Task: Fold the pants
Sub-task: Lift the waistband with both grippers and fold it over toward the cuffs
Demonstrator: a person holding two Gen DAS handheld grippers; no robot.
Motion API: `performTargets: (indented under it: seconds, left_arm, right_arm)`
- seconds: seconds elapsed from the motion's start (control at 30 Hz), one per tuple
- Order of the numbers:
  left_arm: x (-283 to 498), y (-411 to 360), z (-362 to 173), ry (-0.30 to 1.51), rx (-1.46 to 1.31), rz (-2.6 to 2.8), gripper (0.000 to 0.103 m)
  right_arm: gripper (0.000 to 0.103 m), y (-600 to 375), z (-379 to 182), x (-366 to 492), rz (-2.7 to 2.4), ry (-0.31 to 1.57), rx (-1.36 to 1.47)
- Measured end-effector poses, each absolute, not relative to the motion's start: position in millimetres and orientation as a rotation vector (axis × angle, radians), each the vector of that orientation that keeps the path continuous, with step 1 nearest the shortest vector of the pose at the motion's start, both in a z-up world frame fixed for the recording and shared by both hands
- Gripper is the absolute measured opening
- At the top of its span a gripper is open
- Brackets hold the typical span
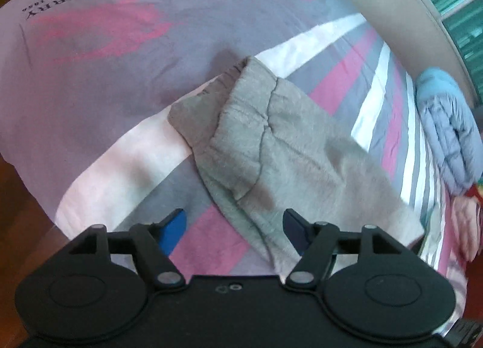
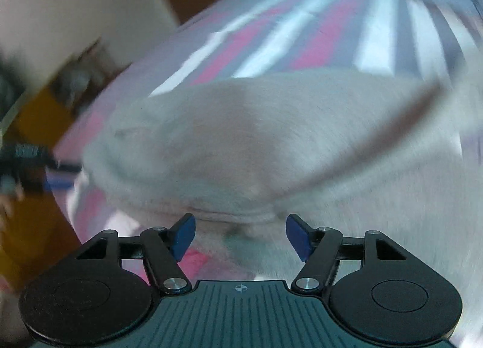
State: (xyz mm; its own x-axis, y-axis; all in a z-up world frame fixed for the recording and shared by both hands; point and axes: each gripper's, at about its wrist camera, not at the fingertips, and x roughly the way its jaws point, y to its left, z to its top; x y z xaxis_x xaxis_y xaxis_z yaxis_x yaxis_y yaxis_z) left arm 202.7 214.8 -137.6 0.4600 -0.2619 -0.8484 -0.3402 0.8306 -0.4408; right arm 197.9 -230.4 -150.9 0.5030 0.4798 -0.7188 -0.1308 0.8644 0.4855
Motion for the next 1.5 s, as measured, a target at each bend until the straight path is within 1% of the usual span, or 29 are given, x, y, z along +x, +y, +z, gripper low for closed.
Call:
performTargets:
  seconds: [0.1,0.13,0.17,0.2,0.27,0.33,0.37,0.4,0.43,0.5,0.57,0.6,0.67,0.8,0.9,1.0,1.07,1.13,1.17,1.2,1.23,1.27,1.3,1.33,1.37,1.5]
  left_arm:
    - [212,211,-142,1.102,-0.632,0.071,0.061]
    - [215,209,-142,1.099,-0.645,0.067,0.054]
    - [218,207,-143,1.096,-0.648,0.061,0.036]
    - [220,205,-142,1.091,-0.639,0.06,0.029]
    - [222,201,-141,1.081,-0.608,0.086,0.021]
    - [222,199,-139,1.068,-0.589,0.094,0.017]
    - [221,198,-138,1.057,-0.583,0.09,0.015]
    - [221,197,-136,1.046,-0.571,0.082,0.015]
    - [220,196,-133,1.036,-0.553,0.074,0.015]
    - [220,195,-130,1.023,-0.537,0.063,0.015]
    - [222,199,-129,1.017,-0.55,0.056,0.015]
    - [225,201,-128,1.016,-0.551,0.052,0.013]
    - [231,209,-122,0.997,-0.543,0.042,0.012]
    - [246,229,-106,0.946,-0.509,0.057,0.012]
    - [247,236,-119,0.991,-0.493,0.05,0.012]
    - [237,230,-152,1.082,-0.452,0.055,0.013]
    - [230,230,-164,1.102,-0.48,0.056,0.018]
    - [224,234,-166,1.108,-0.531,0.074,0.024]
    - [220,235,-161,1.099,-0.537,0.084,0.024]
    - [215,233,-153,1.082,-0.519,0.09,0.023]
    - [210,228,-144,1.064,-0.483,0.09,0.021]
    - [205,222,-134,1.04,-0.439,0.085,0.021]
    - [199,215,-125,1.019,-0.41,0.073,0.021]
    - [194,206,-117,1.006,-0.386,0.054,0.021]
    - [190,196,-111,1.005,-0.365,0.03,0.021]
    - [183,148,-108,1.031,-0.344,-0.091,0.021]
  right_arm:
    - [0.066,-245,-156,204,0.328,1.008,0.537]
    - [0.066,-247,-156,208,0.322,1.013,0.564]
    - [0.066,-249,-158,210,0.314,1.016,0.585]
    - [0.066,-249,-159,213,0.3,1.021,0.607]
    - [0.066,-251,-160,220,0.254,1.032,0.643]
    - [0.065,-250,-161,226,0.215,1.034,0.671]
    - [0.056,-249,-160,230,0.195,1.041,0.675]
    - [0.043,-254,-160,230,0.177,1.047,0.681]
    - [0.037,-253,-161,234,0.162,1.053,0.701]
    - [0.013,-251,-162,240,0.145,1.06,0.73]
    - [0.011,-250,-164,241,0.125,1.051,0.762]
    - [0.006,-251,-165,241,0.117,1.041,0.789]
    - [0.005,-249,-163,236,0.127,1.01,0.782]
    - [0.005,-220,-126,215,0.242,0.906,0.681]
    - [0.005,-198,-107,203,0.299,0.848,0.615]
    - [0.005,-183,-125,193,0.286,0.87,0.485]
    - [0.005,-181,-150,190,0.252,0.938,0.468]
    - [0.005,-177,-164,188,0.232,0.964,0.45]
    - [0.005,-173,-163,189,0.23,0.972,0.434]
    - [0.007,-177,-163,189,0.229,0.975,0.443]
    - [0.011,-180,-160,189,0.238,0.977,0.474]
    - [0.021,-185,-154,188,0.255,0.97,0.503]
    - [0.042,-191,-146,186,0.267,0.955,0.518]
    - [0.055,-198,-138,184,0.272,0.94,0.521]
    - [0.073,-204,-133,180,0.269,0.921,0.515]
    - [0.074,-230,-121,175,0.195,0.905,0.461]
